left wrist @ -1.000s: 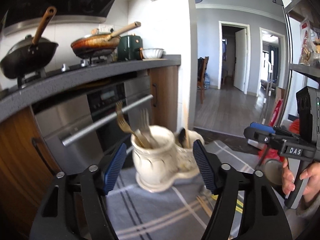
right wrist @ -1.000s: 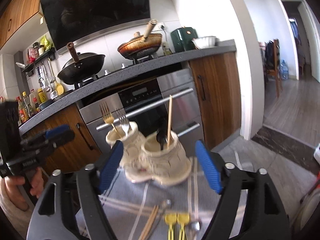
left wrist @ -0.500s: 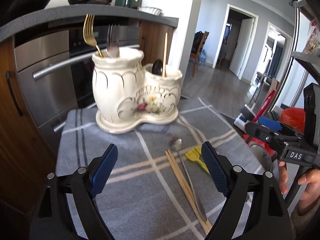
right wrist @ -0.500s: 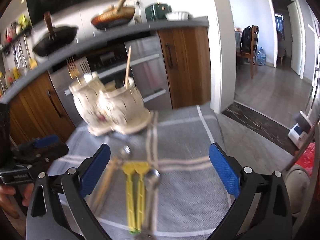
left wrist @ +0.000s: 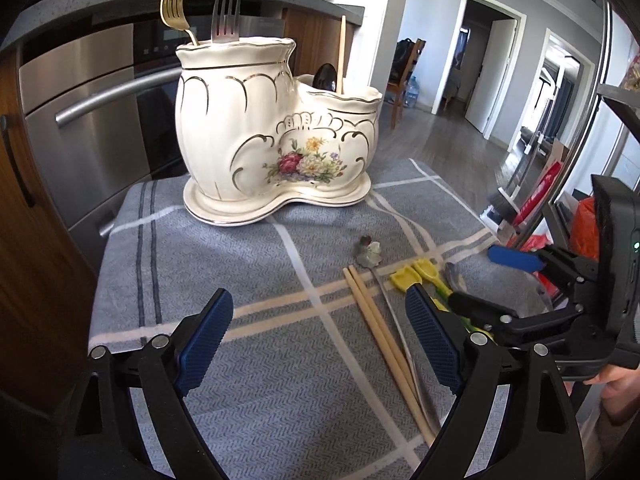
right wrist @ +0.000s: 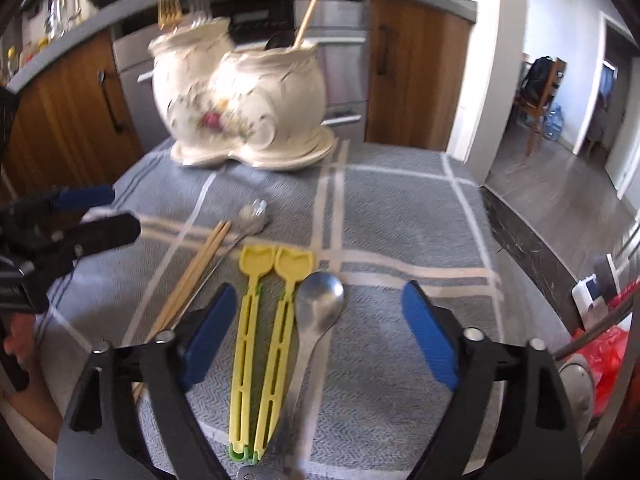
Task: Organize utensils
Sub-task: 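Pull both tools back from the holder toward the cloth, then close the right tool on the yellow plastic utensil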
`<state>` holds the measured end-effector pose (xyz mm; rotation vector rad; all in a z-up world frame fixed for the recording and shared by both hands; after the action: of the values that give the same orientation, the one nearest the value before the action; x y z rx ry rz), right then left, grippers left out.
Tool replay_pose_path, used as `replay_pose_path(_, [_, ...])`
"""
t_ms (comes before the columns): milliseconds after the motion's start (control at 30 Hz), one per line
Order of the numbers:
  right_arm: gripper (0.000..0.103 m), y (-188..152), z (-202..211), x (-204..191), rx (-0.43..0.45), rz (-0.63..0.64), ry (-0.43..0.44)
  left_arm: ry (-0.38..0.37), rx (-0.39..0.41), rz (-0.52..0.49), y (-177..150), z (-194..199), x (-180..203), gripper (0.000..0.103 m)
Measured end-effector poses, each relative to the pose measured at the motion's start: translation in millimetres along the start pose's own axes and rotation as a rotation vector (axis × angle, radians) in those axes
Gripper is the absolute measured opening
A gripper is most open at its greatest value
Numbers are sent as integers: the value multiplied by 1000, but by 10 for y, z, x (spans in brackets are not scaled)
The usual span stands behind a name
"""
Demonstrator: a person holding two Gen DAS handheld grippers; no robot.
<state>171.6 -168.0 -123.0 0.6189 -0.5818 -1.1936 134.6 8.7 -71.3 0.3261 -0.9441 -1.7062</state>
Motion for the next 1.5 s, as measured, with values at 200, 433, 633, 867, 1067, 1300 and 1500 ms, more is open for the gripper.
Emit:
replay_pose_path(200, [39, 28, -10, 23, 1, -34, 24, 0, -12, -3, -11, -28, -3, 88])
replay_pose_path(433, [20, 60, 16, -71, -9, -24, 92, -13, -14, 3, -2, -57, 11, 88])
replay_pose_path(633, [19, 65, -65, -166, -41, -4, 70, -18, -15, -5, -10, -60, 38, 88])
replay_pose_path(867, [19, 89, -179, -185, -62, 9, 20, -20, -15, -12, -13, -64, 56, 88])
replay_pose_path(1067, [19, 79, -182, -284, -62, 92, -29, -17, -15, -10, -27, -46, 30, 88])
replay_pose_path(1300, [10, 77, -184, -341, -52, 153, -32, -12, -12, -10, -21, -42, 29, 88])
replay_pose_path(1500, [8, 104, -83, -222, -12, 51, 20, -18, -12, -19, -20, -48, 59, 88])
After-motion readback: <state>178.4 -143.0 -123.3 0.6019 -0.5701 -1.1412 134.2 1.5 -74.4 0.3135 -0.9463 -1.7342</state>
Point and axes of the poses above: each gripper's, at about its wrist camera, not at the fingertips, and z roughly against the way its jaws point, x to its right, y to its top, the point moved 2 cm from there along -z, roughly the way its jaws point, and after that the axes turned 9 degrees about -y, right-handed, at the moved point
